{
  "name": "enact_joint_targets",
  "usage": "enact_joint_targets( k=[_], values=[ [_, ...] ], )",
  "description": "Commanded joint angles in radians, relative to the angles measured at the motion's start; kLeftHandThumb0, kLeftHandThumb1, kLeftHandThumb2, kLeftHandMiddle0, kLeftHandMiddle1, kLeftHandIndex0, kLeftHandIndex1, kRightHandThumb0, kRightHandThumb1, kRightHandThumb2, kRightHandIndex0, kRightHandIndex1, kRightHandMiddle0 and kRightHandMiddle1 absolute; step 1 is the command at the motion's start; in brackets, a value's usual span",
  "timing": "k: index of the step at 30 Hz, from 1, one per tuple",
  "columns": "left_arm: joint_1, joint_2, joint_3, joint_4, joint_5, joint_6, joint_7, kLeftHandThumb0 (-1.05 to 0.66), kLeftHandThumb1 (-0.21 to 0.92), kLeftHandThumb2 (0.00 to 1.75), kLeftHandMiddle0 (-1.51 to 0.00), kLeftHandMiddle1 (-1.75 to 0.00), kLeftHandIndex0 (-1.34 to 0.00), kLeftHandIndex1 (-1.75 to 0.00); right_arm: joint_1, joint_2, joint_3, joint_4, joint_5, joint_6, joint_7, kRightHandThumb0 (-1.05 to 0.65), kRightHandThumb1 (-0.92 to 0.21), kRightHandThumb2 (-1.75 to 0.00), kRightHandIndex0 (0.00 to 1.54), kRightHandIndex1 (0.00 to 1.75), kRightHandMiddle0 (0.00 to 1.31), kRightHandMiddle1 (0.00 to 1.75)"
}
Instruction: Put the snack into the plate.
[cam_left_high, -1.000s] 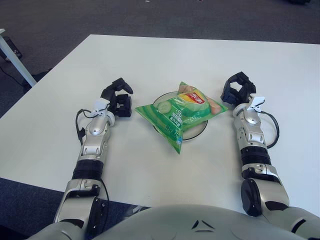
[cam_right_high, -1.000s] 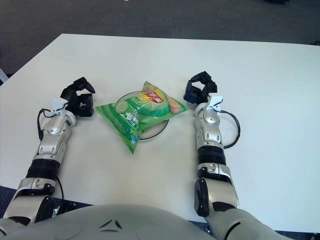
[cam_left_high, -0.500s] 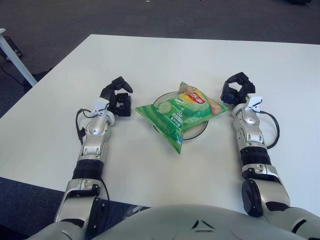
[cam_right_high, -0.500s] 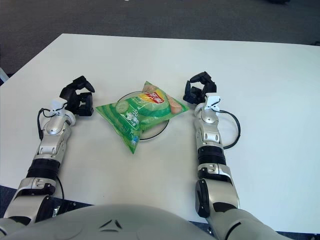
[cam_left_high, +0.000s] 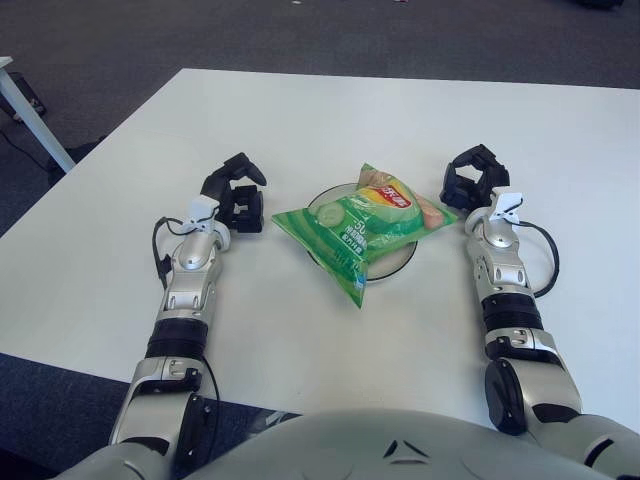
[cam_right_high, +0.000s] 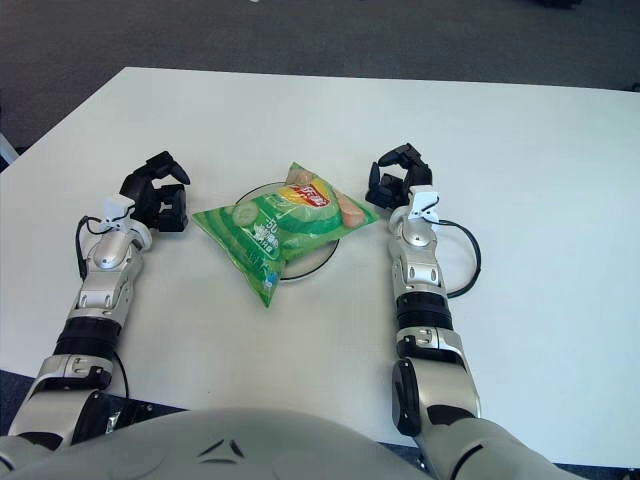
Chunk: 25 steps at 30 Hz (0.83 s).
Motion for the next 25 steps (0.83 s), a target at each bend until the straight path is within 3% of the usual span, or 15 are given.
enact_joint_targets(
  k=[1, 25],
  values=[
    [0.098, -0.048, -0.008, 0.064, -0.005, 0.01, 0.002, -0.53, 0.18, 1.48, -1.27, -1.75, -0.72, -1.75, 0.09, 0.002, 0.003, 0.051, -0.009, 0.026, -0.002, -0.47, -0.37, -1.26, 1.32, 1.75, 0.58, 1.75],
    [0.097, -0.048, -0.018, 0.041, 0.006, 0.05, 0.003, -0.55, 0.15, 1.52, -1.27, -1.75, -0.75, -1.75, 0.088, -0.017, 0.001, 0.046, -0.003, 0.049, 0.017, -0.46, -0.37, -1.25, 1.31, 1.75, 0.57, 1.75]
  ],
)
